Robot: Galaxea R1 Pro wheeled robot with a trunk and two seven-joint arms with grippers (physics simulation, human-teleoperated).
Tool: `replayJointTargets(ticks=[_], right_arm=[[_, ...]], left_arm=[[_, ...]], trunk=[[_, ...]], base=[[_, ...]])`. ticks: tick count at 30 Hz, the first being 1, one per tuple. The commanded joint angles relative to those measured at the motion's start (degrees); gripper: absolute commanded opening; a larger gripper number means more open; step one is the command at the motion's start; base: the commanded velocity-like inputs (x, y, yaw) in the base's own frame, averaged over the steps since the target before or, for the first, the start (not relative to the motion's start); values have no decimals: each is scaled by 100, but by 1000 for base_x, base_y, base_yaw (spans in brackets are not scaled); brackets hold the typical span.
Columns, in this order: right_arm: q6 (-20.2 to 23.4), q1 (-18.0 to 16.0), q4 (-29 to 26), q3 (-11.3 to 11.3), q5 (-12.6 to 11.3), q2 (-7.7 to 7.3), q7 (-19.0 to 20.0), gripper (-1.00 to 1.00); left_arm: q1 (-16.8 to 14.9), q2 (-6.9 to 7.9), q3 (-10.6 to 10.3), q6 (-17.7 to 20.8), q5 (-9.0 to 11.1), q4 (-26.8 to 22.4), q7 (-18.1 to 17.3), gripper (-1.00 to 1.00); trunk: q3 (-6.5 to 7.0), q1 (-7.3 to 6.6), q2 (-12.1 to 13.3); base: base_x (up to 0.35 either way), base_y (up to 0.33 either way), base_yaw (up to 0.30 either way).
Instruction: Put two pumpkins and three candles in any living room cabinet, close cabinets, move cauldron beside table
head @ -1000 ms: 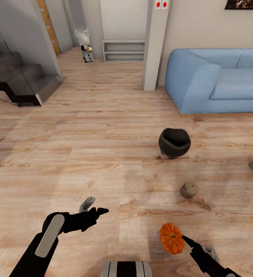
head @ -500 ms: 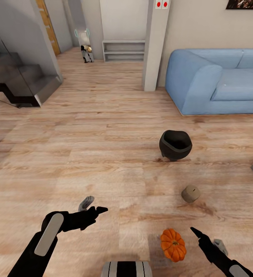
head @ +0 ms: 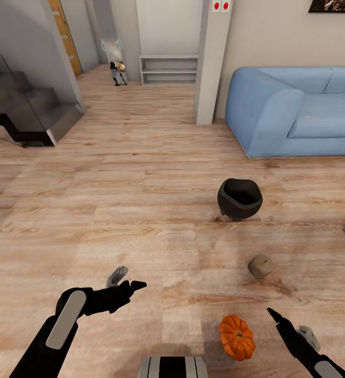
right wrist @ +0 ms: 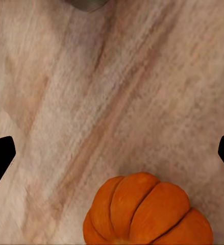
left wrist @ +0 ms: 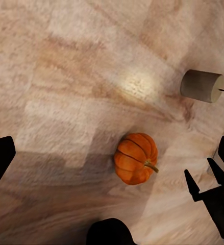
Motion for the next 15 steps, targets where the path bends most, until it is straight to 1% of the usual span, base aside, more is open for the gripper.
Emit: replayJointTargets(ticks=[1,5,9,11,15], right_arm=[[58,-2,-2,-23,-62,0,11,100],[131,-2,-27,-17,-41,-6,-229,100],[434,-14,-41,-8,-8,-9,-472,100],[506,-17,-44,-3,3,-13,-521,100],[550,-34,-49,18,17,-17,-662,100]], left_arm=[[-2,2,0,18,61,-11,58,100],[2,6,1,20,77,-24,41,100],[0,24,-8,21,259,-27,39,100],[-1,27,-13,19,342,-27,39,100],[-2,29,-16,18,391,-28,39,100]], trunk=[[-4,-1,-2],[-4,-1,-2],[-4,-1,-2],[-48,4,-4],[-137,14,-10]], base=[[0,0,0],[0,0,0],[0,0,0],[0,0,0],[0,0,0]])
